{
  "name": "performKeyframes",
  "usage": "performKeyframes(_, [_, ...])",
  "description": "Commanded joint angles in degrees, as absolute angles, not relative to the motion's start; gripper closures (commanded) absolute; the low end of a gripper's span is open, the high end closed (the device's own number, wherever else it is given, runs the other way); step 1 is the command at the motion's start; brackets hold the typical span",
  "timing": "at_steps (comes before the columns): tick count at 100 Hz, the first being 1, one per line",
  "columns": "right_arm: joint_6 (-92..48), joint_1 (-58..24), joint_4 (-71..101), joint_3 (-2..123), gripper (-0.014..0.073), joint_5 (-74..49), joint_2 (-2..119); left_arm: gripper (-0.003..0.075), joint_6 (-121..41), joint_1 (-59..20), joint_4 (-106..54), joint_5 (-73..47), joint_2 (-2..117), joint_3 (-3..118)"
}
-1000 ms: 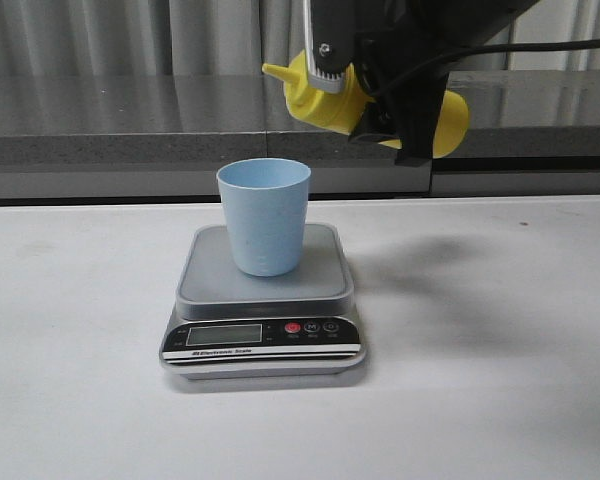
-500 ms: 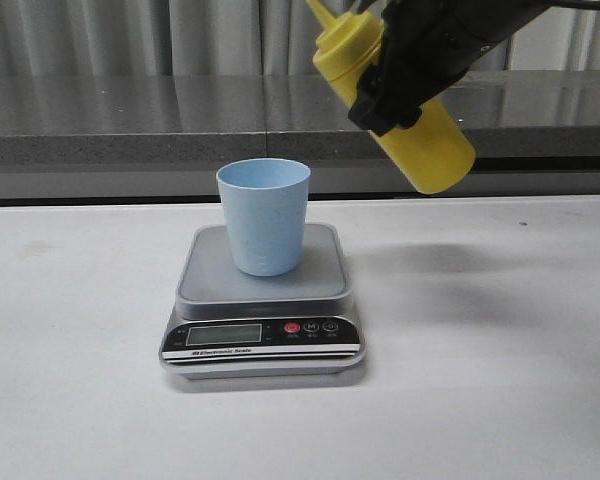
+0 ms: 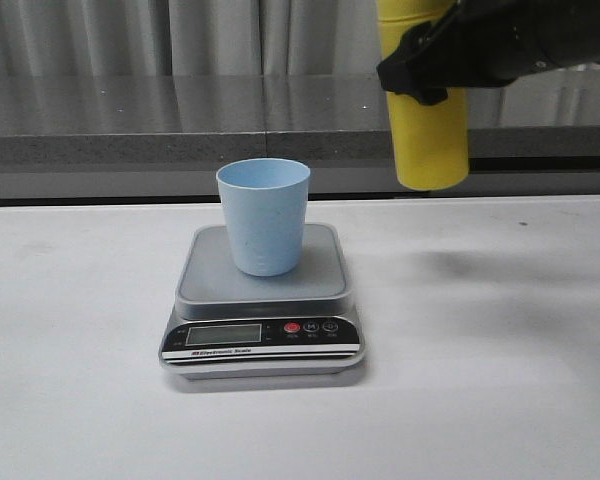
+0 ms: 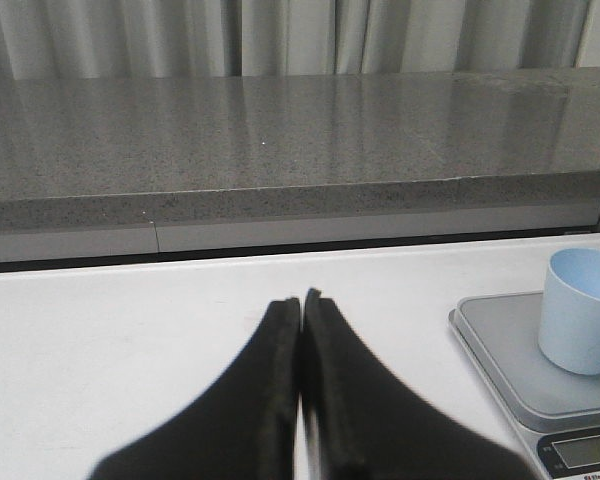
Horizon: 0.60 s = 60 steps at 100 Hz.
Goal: Pour seasoning into cup on scale with both arms
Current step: 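Turn the bottle upright and move it back beside the scale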
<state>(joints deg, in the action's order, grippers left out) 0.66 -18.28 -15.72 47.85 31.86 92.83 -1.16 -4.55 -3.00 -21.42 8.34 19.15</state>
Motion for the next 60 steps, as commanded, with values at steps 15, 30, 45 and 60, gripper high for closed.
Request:
performKeyframes(15, [0.82,-17.82,-11.96,39.66,0.0284,48.83,89.91,0.074,-0.61,-4.51,-3.55,-16.92,8.95,20.61])
performKeyframes(30, [0.82,-17.82,-10.85,35.71,0.0284,52.23,89.91,0.074,-0.61,-4.51,-3.55,-16.92,8.95,20.61])
performKeyframes(45, [0.82,-17.82,-9.74,34.5,0.0284,53.52,90.19,0.074,-0.61,-4.51,-3.55,-16.92,8.95,20.61])
performKeyframes(60, [0.82,-17.82,-9.74,34.5,0.0284,56.68,92.6,0.074,-0.61,-4.51,-3.55,-16.92,8.95,20.61])
